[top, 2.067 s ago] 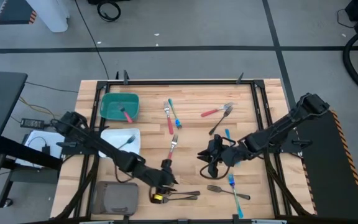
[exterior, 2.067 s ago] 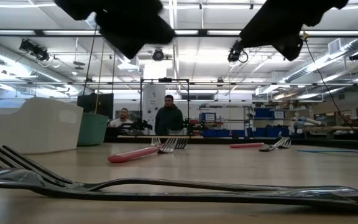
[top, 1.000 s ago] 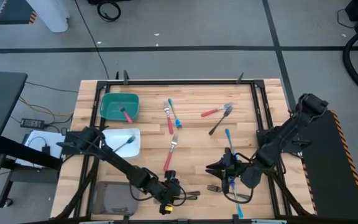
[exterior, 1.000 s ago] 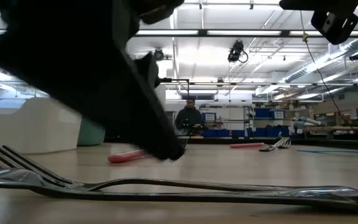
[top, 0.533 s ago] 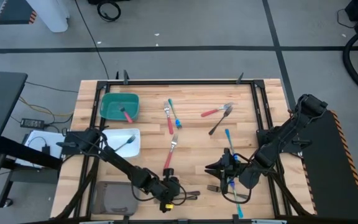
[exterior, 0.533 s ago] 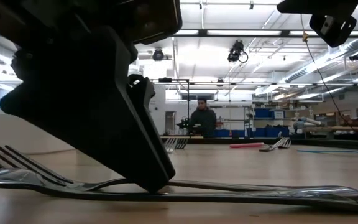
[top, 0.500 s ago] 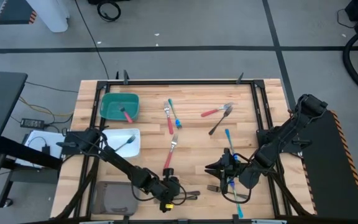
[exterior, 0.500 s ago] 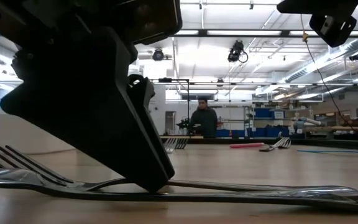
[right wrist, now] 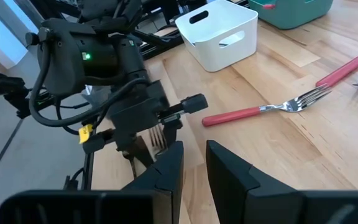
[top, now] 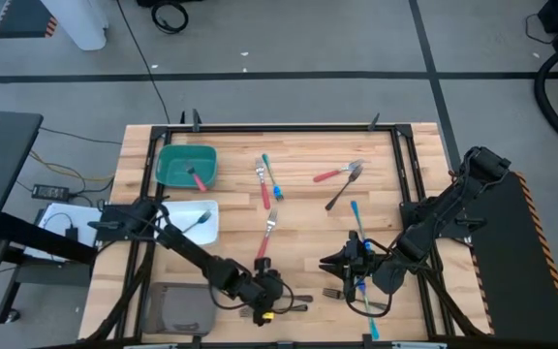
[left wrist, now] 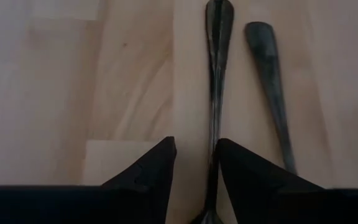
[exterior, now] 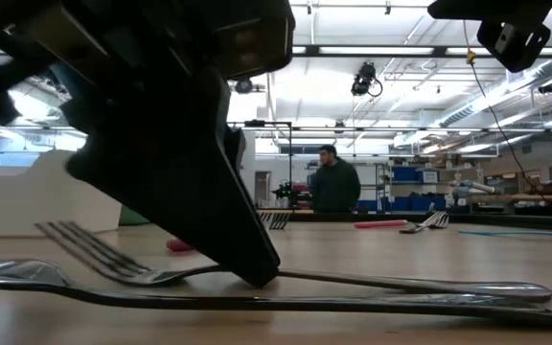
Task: Sort silverware by color (type)
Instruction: Put the black fork into the black bin
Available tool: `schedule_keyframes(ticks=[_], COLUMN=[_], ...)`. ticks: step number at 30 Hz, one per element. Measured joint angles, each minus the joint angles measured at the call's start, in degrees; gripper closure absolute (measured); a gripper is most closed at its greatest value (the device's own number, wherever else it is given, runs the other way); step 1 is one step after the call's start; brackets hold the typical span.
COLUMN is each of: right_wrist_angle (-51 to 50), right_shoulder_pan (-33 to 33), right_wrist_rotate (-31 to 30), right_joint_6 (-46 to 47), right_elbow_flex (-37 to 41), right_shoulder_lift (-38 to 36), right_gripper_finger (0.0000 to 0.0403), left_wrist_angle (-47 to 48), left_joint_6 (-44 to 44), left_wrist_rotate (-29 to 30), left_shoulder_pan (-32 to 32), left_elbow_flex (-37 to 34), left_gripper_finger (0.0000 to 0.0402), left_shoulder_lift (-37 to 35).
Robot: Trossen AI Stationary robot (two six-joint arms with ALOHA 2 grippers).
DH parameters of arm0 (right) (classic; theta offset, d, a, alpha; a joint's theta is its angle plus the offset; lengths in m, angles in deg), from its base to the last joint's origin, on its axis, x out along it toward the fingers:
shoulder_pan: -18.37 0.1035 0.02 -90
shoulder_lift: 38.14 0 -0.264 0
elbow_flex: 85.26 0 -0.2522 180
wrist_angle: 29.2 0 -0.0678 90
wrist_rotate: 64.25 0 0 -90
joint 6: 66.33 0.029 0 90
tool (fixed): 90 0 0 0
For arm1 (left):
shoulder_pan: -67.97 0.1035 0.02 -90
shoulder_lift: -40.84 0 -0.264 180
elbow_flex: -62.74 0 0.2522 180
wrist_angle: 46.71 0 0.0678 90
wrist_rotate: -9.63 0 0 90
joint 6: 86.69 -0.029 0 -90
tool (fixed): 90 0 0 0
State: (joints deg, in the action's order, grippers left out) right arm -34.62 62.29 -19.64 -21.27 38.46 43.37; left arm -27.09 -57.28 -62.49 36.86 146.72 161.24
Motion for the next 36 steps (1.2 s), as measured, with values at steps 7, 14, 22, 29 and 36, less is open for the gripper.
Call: schedule_keyframes(ticks=[7, 14, 22, 29, 36], right_wrist_angle=[0.0, 0.0, 0.0, 0.0, -0.1], right_shoulder_pan=[0.0, 0.0, 0.0, 0.0, 0.0], right_wrist_rotate=[0.0, 0.1, 0.1, 0.1, 0.1], right_joint_6=[0.0, 0.0, 0.0, 0.0, -0.2], right_elbow_flex=[0.0, 0.0, 0.0, 0.0, 0.0], right_shoulder_lift=[0.0, 0.0, 0.0, 0.0, 0.0], right_gripper_finger=[0.0325, 0.0325, 0.0325, 0.0325, 0.0325], left_wrist_angle=[3.7, 5.1, 6.1, 5.7, 4.1], left_joint_6=[1.9, -0.1, -3.6, -5.8, -6.6], left_wrist_rotate=[5.6, 6.2, 3.5, 3.1, 2.7], left_shoulder_pan=[1.2, 2.0, 2.4, 2.4, 1.4], left_elbow_flex=[0.0, -0.1, 0.0, 0.0, -0.5], left_gripper_finger=[0.026, 0.027, 0.0368, 0.0381, 0.0381], left_shoulder_lift=[0.1, 0.0, -0.1, -0.3, -2.8])
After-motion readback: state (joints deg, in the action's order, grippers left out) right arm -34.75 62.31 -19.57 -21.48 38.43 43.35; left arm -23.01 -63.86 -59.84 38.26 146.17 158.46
